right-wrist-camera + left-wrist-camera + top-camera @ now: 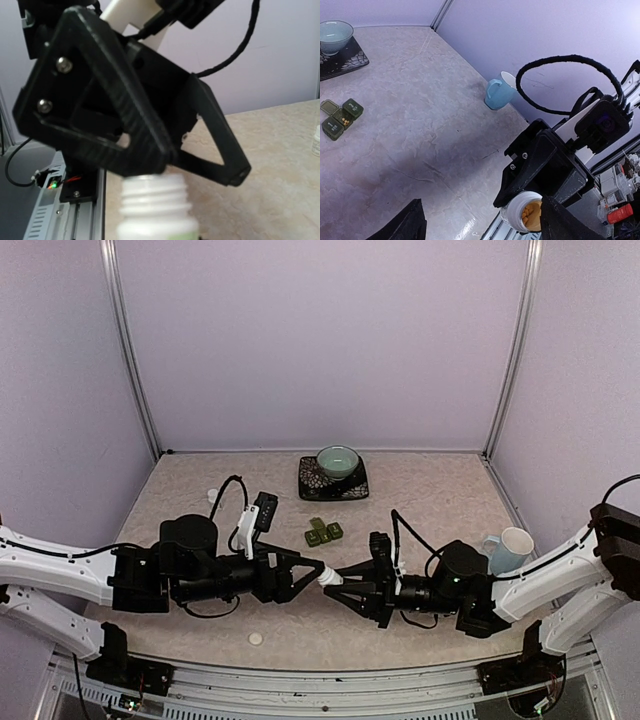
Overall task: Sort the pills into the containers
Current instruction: Pass from the right arm to the left
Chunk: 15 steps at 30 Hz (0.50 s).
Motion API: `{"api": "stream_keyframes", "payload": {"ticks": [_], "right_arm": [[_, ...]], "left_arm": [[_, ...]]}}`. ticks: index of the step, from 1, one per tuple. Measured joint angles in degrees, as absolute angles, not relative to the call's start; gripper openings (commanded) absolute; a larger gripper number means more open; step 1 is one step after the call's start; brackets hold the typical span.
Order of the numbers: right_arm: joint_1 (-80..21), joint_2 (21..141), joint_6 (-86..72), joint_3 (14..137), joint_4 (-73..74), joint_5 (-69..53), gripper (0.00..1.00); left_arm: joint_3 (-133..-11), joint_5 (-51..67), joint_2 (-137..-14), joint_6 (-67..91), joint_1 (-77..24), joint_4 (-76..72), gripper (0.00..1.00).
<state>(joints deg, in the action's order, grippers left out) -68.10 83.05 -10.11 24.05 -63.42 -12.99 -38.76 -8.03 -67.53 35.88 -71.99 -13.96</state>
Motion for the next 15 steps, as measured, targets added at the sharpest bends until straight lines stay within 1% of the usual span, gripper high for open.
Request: {"api": "stream_keyframes", "payload": {"ticks": [3,9,15], "right_arm": [[-68.1,83.0,-10.1,24.1,-63.6,-13.1,0.19],[-68.1,83.0,-10.1,24.1,-64.3,-13.1,0.19],[-68.2,83.5,-10.1,24.6,-63.9,-12.9,0.19]], "left_arm": [[-38.8,-7.2,-67.5,35.7,-72.0,-14.5,0.74],[-38.6,-6.5,-67.2,35.7,-71.7,-15.4,0.79],[-37.6,-5.9,-64.5,35.8,-71.8,-18.2,0.81]]}}
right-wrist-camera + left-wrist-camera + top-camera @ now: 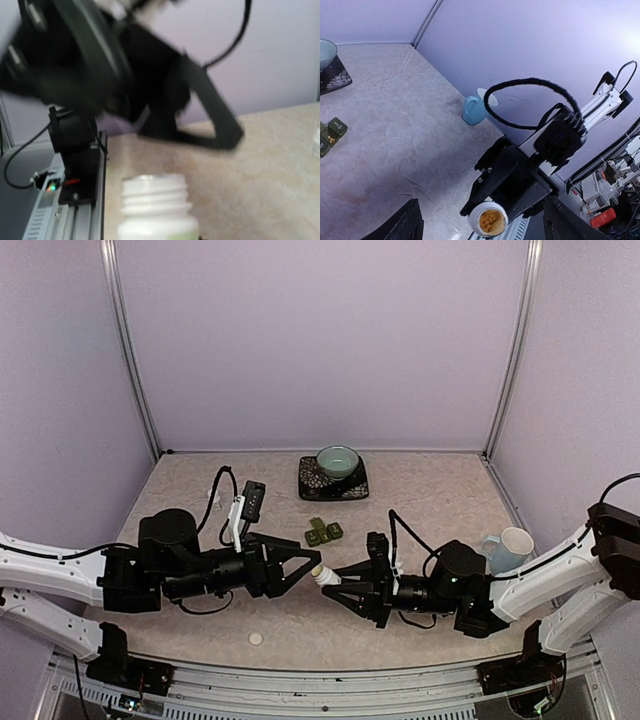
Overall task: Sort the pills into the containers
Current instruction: Pass from the right arm to the left
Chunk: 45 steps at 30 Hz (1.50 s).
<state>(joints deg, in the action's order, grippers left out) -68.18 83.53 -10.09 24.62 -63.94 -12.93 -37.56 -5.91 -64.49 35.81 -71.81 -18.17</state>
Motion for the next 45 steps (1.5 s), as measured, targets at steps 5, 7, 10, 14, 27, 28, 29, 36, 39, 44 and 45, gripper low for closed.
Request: {"api": "stream_keyframes", "payload": {"ticks": [5,7,10,14,27,28,29,36,39,44,45], "right_arm": [[-68.2,83.9,-10.0,24.6,-63.0,-12.8,0.19],[-68.2,83.9,-10.0,24.6,-62.9,-12.8,0.19],[-68.2,83.9,-9.9,24.6,-62.8,-12.7,0.19],[-68.2,83.9,-9.7,24.8,-62.3,-12.7,0.19],[-68.2,83.8,-8.8,25.6,-60.6,-12.2,0.19],[-68.2,83.8,-8.8,25.6,-60.6,-12.0,0.19],[-68.2,83.8,-8.7,25.7,-60.7,-11.9,0.19],[-68.2,83.2,-8.5,25.7,-60.2,-11.3,0.19],[-68.2,82.7,-8.4,25.7,-60.2,-11.2,0.19],[-68.2,82.5,-8.4,25.7,-60.2,-11.1,0.19],[-68.2,82.5,-8.4,25.7,-60.2,-11.1,0.19]], "left_arm": [[-37.6,-4.2,-64.1,35.9,-71.8,-20.6,0.81],[-37.6,-3.7,-64.1,35.9,-71.8,-20.6,0.81],[-37.8,-3.4,-65.1,35.9,-71.8,-20.4,0.81],[-38.9,-3.2,-67.9,36.0,-71.8,-19.0,0.75],[-40.3,-1.3,-69.4,36.0,-71.8,-18.2,0.49],[-40.5,-1.2,-69.5,35.9,-71.8,-18.2,0.47],[-40.6,-1.1,-69.6,36.0,-71.8,-18.2,0.46],[-40.7,-0.8,-70.0,35.9,-71.8,-17.8,0.54],[-40.7,-0.8,-70.3,35.9,-71.8,-17.6,0.49],[-40.7,-0.9,-70.3,36.0,-71.8,-17.5,0.35],[-40.7,-0.9,-70.3,36.1,-71.8,-17.6,0.32]]}}
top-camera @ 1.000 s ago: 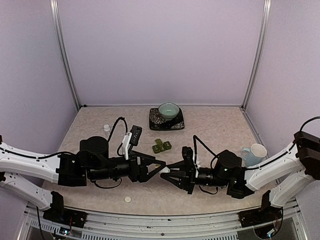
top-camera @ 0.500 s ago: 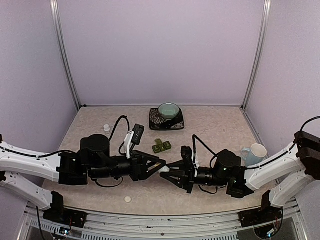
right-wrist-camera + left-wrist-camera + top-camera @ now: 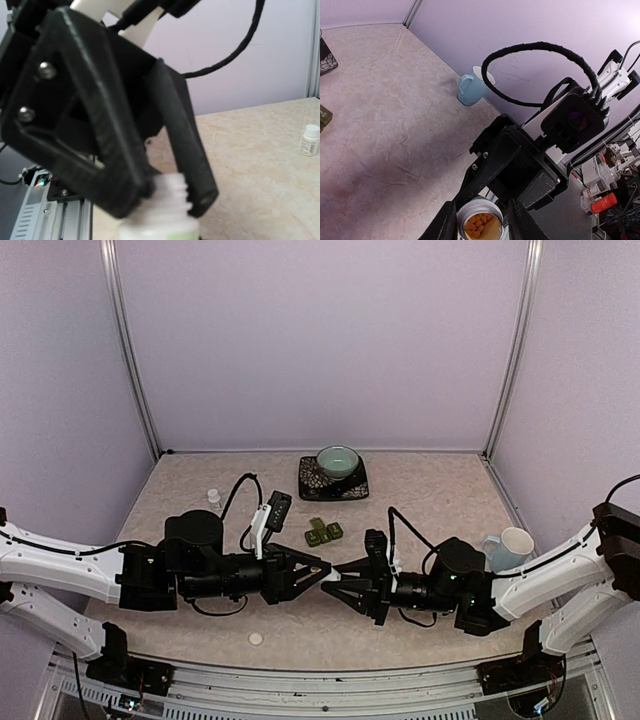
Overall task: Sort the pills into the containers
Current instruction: Pass from the right arm to the left, then place the pill bottle at the center of the board.
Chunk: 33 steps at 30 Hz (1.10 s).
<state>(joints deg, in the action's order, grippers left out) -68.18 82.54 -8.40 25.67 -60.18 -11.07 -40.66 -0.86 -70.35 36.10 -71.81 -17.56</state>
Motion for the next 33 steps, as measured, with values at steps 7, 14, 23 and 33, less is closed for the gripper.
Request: {"api": "stream_keyframes", "payload": {"ticks": [7,14,23,33], "right_arm": [[-68.2,82.5,-8.4,25.7,-60.2,-10.7,0.20],[-68.2,82.5,-8.2,26.9,-58.7,-9.3,0.60],[-68.2,81.6,-7.3,27.9,-52.9,-6.0,0.99],[-68.2,68.9,-7.1,27.2,-41.0,1.7,1.00]], "left_arm": [[-40.7,-1.5,-70.3,35.8,-71.8,-17.5,0.23],[-40.7,-3.0,-70.1,35.9,-71.8,-17.3,0.24],[-44.2,-12.4,-68.9,35.8,-71.7,-6.6,0.27],[-47.1,-22.6,-74.2,36.7,-69.7,5.4,0.30]]}}
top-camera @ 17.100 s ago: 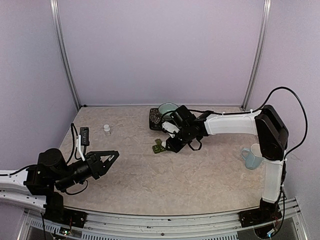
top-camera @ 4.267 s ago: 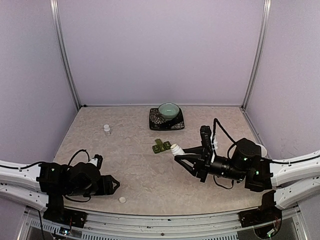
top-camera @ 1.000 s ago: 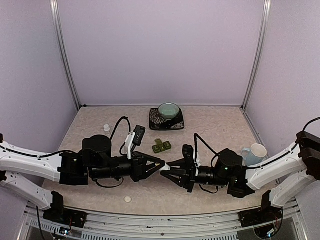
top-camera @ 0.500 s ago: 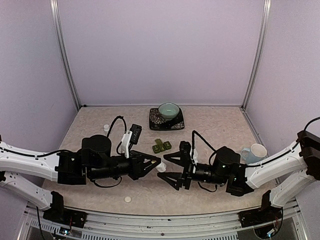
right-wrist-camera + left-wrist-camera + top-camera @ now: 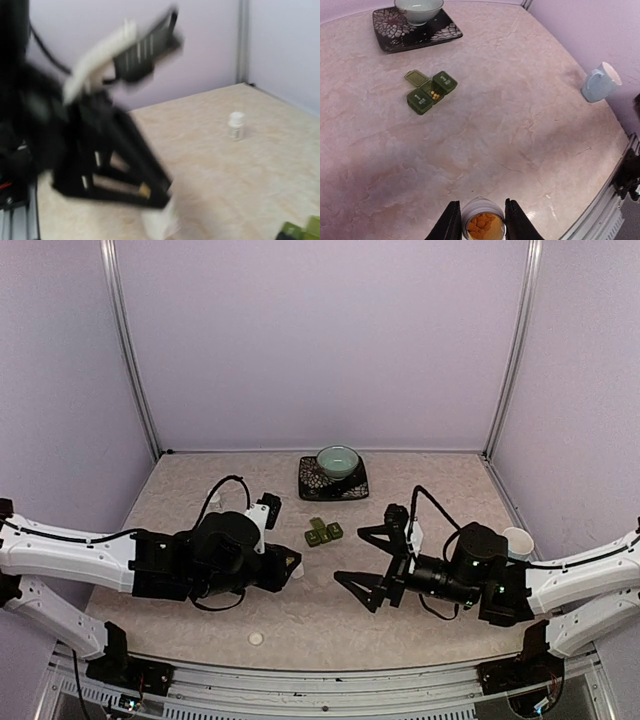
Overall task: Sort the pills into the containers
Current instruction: Place the pill bottle at the center of the board.
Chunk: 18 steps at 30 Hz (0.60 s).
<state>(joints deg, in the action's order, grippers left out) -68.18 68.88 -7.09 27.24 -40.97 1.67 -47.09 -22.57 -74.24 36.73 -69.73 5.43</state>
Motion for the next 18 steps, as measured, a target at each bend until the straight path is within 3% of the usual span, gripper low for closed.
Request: {"api": "stream_keyframes", "payload": {"ticks": [8,18], "right_arm": [[-68.2,58.3,-7.8,24.5,-34.8,6.4,1.00],[-68.2,55.5,-9.0,22.6,-31.9,8.0,1.00]], "left_arm": [[-47.1,-26.3,-85.4,37.2,-68.1,8.9,0.30],[-46.9,-27.5,-93.7,37.3,-66.4,5.7,0.30]]}}
